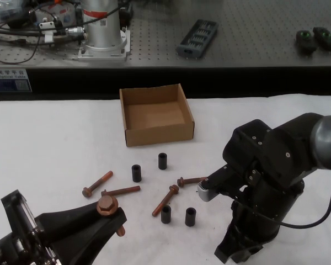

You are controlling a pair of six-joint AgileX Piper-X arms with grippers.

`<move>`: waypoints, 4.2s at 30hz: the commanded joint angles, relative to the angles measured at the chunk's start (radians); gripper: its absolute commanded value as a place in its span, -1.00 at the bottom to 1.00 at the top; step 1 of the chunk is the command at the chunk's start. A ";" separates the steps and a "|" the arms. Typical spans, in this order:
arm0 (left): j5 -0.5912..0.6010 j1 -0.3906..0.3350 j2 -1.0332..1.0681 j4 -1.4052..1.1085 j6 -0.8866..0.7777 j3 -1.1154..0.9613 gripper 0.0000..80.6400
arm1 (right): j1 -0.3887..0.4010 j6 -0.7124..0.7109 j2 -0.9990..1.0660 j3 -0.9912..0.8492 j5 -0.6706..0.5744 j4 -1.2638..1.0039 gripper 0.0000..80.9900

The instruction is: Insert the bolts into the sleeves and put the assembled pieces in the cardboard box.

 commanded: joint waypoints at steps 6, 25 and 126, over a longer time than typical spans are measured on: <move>-0.039 -0.002 -0.012 -0.007 0.005 -0.010 -0.98 | 0.024 -0.031 -0.004 0.012 -0.093 -0.058 -0.86; -0.130 -0.002 -0.012 0.001 0.002 -0.010 -0.98 | 0.212 -0.062 -0.354 0.415 -0.155 -0.922 -0.86; 0.293 -0.101 0.217 -0.312 -0.130 -0.010 -0.98 | 0.268 0.090 -0.388 0.757 -0.654 -1.823 -0.86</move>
